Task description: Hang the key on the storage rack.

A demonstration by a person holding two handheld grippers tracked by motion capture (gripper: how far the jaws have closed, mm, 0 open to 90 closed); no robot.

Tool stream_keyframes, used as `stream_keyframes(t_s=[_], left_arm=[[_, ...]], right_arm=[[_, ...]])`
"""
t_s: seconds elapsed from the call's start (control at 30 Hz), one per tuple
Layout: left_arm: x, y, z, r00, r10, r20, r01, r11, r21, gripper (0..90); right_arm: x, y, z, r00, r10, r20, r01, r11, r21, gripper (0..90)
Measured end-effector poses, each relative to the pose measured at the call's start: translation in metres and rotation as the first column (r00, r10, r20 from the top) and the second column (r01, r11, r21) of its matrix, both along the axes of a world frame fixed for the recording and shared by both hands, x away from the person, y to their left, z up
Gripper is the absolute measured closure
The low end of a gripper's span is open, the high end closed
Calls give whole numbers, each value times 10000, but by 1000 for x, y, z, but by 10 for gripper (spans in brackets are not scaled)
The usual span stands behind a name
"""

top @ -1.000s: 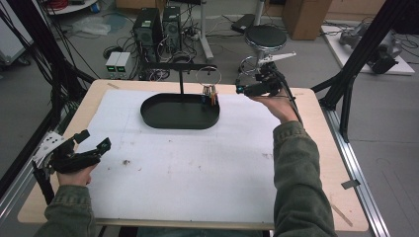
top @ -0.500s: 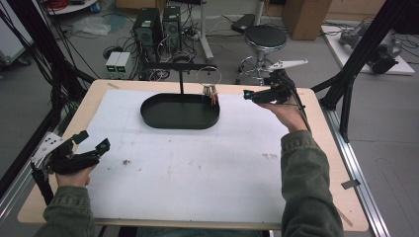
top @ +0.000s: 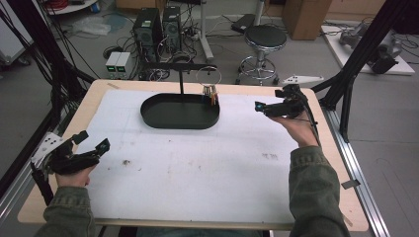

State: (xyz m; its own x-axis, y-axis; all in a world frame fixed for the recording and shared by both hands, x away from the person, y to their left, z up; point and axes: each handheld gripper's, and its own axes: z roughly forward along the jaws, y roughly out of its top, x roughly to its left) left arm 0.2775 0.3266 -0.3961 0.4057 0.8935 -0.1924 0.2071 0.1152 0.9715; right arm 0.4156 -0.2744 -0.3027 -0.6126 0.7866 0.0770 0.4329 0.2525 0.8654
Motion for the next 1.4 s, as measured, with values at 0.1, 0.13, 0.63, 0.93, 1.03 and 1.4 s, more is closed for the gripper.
stream_keyframes(t_s=[0.1, 0.13, 0.63, 0.93, 1.03, 1.4], left_arm=[[0, 0, 0, 10000, 13, -2, -13, 10000, 4, 60], [0, 0, 0, 10000, 6, -10, -6, 10000, 4, 60], [-1, 1, -1, 10000, -37, -78, 37, 10000, 15, 60], [-4, 3, -1, 9999, 12, -101, -11, 10000, 43, 60], [-4, 3, -1, 9999, -25, -148, 26, 10000, 58, 60], [-6, 3, -2, 9998, -120, -176, 124, 9997, 229, 60]], right_arm=[[-7, -5, -4, 9999, -110, 14, 110, 9999, 47, 4], [-9, -7, -5, 9999, -154, -9, 154, 9999, 70, 4], [-40, -25, -34, 9977, -674, 100, 668, 9965, 504, 4], [-56, -32, -44, 9948, -927, 431, 898, 9939, 644, 4], [-62, -32, -47, 9934, -1022, 518, 988, 9930, 641, 4], [-82, -24, -54, 9911, -965, 922, 943, 9951, 284, 4]])
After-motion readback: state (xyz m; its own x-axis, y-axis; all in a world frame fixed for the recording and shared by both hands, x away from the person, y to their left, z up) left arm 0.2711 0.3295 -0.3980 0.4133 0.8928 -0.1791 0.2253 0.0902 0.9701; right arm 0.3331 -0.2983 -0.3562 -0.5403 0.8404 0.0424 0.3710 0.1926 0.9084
